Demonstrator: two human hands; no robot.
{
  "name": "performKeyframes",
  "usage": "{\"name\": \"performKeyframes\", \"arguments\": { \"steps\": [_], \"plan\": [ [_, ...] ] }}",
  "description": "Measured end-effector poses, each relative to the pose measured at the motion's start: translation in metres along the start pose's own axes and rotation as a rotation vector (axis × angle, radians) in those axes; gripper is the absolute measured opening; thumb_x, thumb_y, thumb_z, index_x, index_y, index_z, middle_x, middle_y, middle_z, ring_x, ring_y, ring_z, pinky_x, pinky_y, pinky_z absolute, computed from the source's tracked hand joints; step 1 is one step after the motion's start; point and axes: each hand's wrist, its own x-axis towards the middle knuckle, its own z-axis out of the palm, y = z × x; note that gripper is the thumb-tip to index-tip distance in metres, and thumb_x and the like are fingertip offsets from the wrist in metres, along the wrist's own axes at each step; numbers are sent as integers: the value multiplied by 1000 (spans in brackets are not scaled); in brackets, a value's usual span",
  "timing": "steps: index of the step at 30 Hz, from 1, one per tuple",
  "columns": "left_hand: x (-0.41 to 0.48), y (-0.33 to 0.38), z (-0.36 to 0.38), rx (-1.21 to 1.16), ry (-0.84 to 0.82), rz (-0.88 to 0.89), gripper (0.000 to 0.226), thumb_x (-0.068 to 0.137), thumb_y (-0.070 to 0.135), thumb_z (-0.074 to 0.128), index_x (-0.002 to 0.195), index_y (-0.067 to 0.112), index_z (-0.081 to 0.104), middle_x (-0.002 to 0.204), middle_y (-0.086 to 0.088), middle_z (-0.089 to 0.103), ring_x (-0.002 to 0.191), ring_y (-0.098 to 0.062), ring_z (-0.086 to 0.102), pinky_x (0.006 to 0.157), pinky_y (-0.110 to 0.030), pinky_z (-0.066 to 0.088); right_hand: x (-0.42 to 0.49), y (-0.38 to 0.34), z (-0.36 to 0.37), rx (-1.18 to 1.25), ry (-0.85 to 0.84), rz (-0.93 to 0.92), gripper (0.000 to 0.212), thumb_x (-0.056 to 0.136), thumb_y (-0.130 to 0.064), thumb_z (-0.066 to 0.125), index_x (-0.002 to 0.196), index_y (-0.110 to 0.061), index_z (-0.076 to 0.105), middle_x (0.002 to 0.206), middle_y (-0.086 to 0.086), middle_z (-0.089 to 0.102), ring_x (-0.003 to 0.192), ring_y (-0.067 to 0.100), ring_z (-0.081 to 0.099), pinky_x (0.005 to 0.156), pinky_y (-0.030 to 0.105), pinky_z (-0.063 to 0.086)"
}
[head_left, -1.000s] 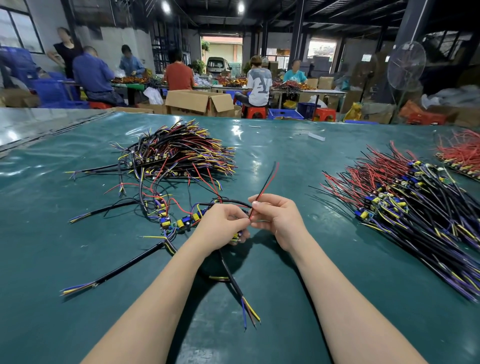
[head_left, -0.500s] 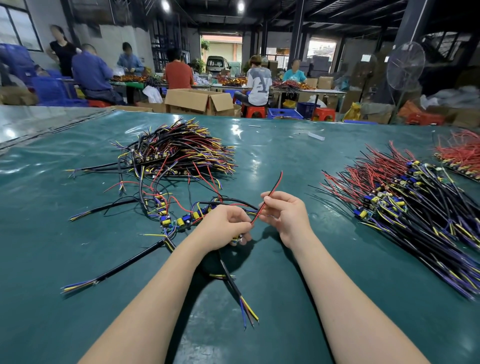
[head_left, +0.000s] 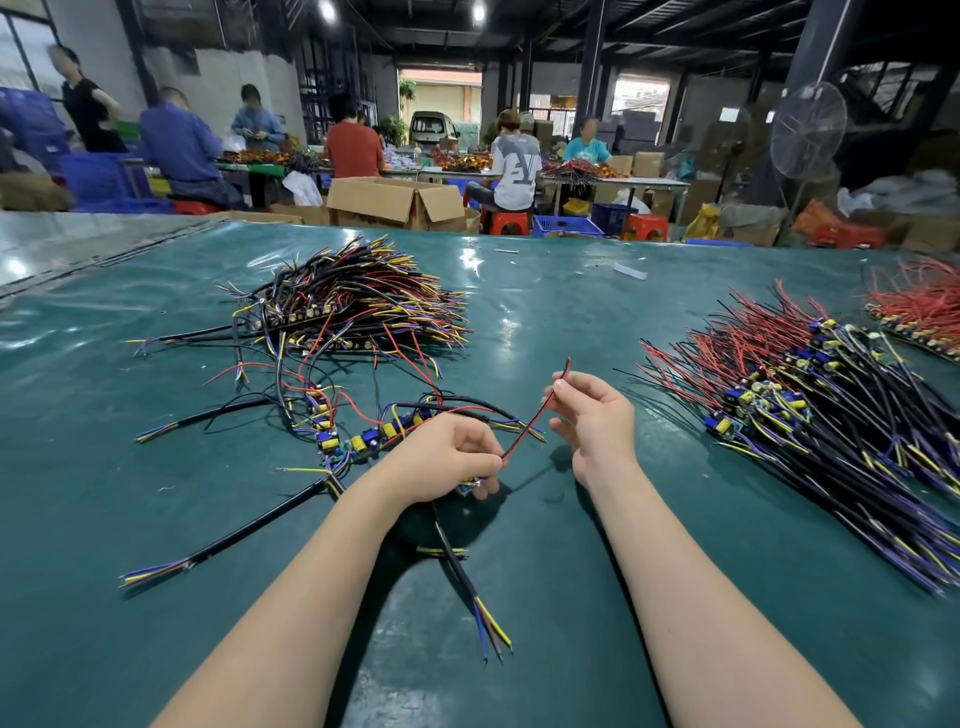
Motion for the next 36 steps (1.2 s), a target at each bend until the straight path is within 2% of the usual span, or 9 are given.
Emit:
{"name": "performKeyframes", "arguments": {
  "steps": [3,8,11,19,24,30,36],
  "plan": [
    [1,-1,-1,6,5,-2,21,87,-3,55,71,11,58,53,6,65,46,-8,56,57,-18,46,2,-1,-3,23,49,-29,28,83,9,57,70,-16,59,68,-5,58,59,3,56,43,12,44],
    [1,-1,-1,1,-3,-5,22,88,-2,53,71,12,56,51,7,64,45,-6,55,58,-26,44,5,-4,-5,189,82,57,23,85,6,56,72,-12,58,48,-9,61,43,1,59,39,13,43],
    [1,1,0,-7,1,-7,22,88,-2,53,71,12,56,52,7,64,45,-6,55,58,-24,44,6,-4,-5,265,117,113,21,85,6,56,73,-11,57,46,-8,62,40,2,58,37,12,42],
    [-2,5,2,44,-6,-16,22,89,-1,55,71,12,56,57,4,63,45,-5,56,54,-14,45,12,-6,-13,126,129,153,24,84,7,52,65,-8,58,37,-7,53,34,2,51,39,13,46],
    [-2,6,1,76,-7,-21,21,89,1,55,72,13,57,60,3,64,46,-4,57,55,-14,46,14,-9,-20,86,84,182,24,82,9,53,65,-7,59,39,-5,55,44,8,52,42,14,48],
    [-3,6,2,71,-8,-21,22,89,1,55,71,13,57,58,5,64,45,-4,57,55,-13,46,15,-12,-21,272,23,226,18,87,7,52,73,-3,57,44,0,61,39,7,59,44,17,50],
    [-3,5,0,76,13,-9,22,89,1,54,71,14,55,55,8,64,46,-4,57,56,-16,45,12,-9,-17,382,33,159,21,87,10,50,72,-3,57,45,0,61,40,8,60,45,18,52]
  ]
}}
